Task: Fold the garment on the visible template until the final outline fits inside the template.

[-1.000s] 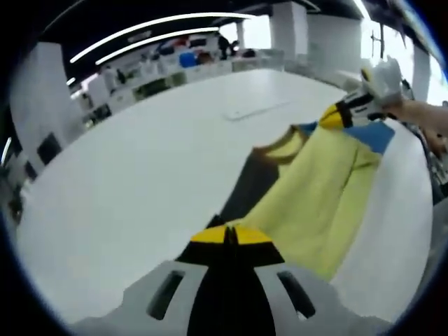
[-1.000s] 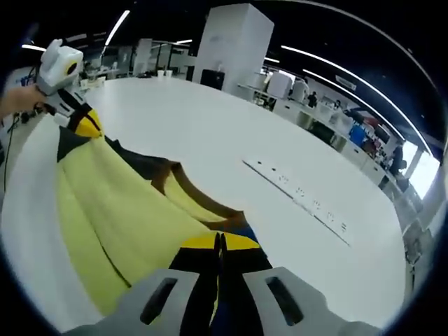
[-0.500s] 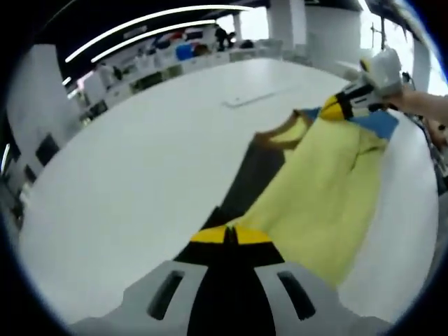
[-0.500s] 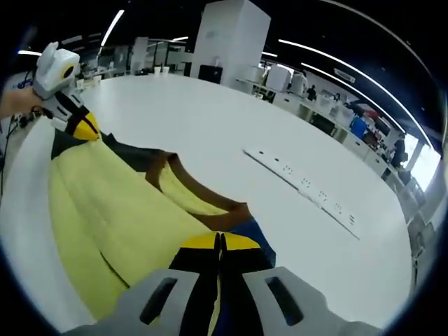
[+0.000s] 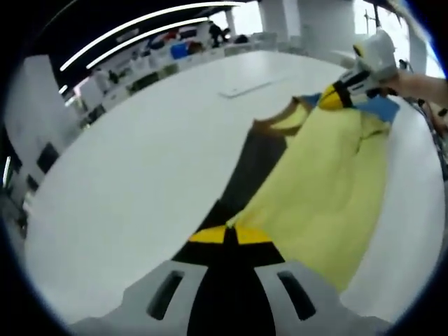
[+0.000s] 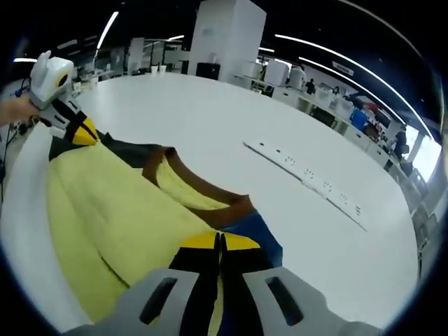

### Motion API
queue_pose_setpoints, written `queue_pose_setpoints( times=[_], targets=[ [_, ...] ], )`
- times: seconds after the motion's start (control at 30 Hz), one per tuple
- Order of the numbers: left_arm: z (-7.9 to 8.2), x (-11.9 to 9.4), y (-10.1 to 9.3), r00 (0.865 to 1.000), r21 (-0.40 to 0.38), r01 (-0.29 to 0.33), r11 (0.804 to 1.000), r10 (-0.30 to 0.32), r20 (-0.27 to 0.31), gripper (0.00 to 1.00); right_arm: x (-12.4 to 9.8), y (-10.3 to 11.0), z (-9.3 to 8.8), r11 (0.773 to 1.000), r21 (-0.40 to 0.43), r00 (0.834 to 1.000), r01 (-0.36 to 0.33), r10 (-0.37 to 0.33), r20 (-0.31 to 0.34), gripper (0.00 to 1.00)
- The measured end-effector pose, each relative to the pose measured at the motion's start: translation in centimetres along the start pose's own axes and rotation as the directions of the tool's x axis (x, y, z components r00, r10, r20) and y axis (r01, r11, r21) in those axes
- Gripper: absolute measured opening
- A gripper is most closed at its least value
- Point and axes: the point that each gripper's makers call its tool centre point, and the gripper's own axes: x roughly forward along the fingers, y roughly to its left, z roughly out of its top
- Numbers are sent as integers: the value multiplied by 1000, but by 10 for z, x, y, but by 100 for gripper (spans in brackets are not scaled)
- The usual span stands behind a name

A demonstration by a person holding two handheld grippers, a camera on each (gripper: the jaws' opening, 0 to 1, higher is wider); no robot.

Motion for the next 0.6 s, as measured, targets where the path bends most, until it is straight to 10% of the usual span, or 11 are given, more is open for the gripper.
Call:
queue_pose_setpoints(
  times=[0.3, 0.6],
  targets=[
    [1, 3, 3, 1000, 38, -14, 999, 14, -10, 1, -1, 0, -3, 992, 126, 1000, -6, 6, 1, 2],
    [11, 1, 20, 1000, 29, -18, 999, 18, -3, 18, -7, -7, 8, 996, 82, 999, 27, -29, 14, 12]
  ],
)
